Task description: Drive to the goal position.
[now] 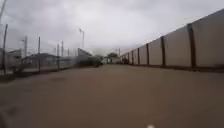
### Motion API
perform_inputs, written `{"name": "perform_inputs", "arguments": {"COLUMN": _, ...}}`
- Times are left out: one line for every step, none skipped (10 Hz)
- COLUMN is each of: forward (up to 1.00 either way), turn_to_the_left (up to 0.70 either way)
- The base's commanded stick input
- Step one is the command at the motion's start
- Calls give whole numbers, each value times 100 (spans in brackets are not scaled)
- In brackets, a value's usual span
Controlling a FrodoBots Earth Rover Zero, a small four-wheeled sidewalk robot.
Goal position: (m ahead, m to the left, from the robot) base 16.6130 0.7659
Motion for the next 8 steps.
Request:
{"name": "perform_inputs", "arguments": {"forward": 70, "turn_to_the_left": 0}}
{"name": "perform_inputs", "arguments": {"forward": 70, "turn_to_the_left": 0}}
{"name": "perform_inputs", "arguments": {"forward": 70, "turn_to_the_left": 0}}
{"name": "perform_inputs", "arguments": {"forward": 70, "turn_to_the_left": 0}}
{"name": "perform_inputs", "arguments": {"forward": 70, "turn_to_the_left": 0}}
{"name": "perform_inputs", "arguments": {"forward": 70, "turn_to_the_left": 0}}
{"name": "perform_inputs", "arguments": {"forward": 70, "turn_to_the_left": 0}}
{"name": "perform_inputs", "arguments": {"forward": 70, "turn_to_the_left": 0}}
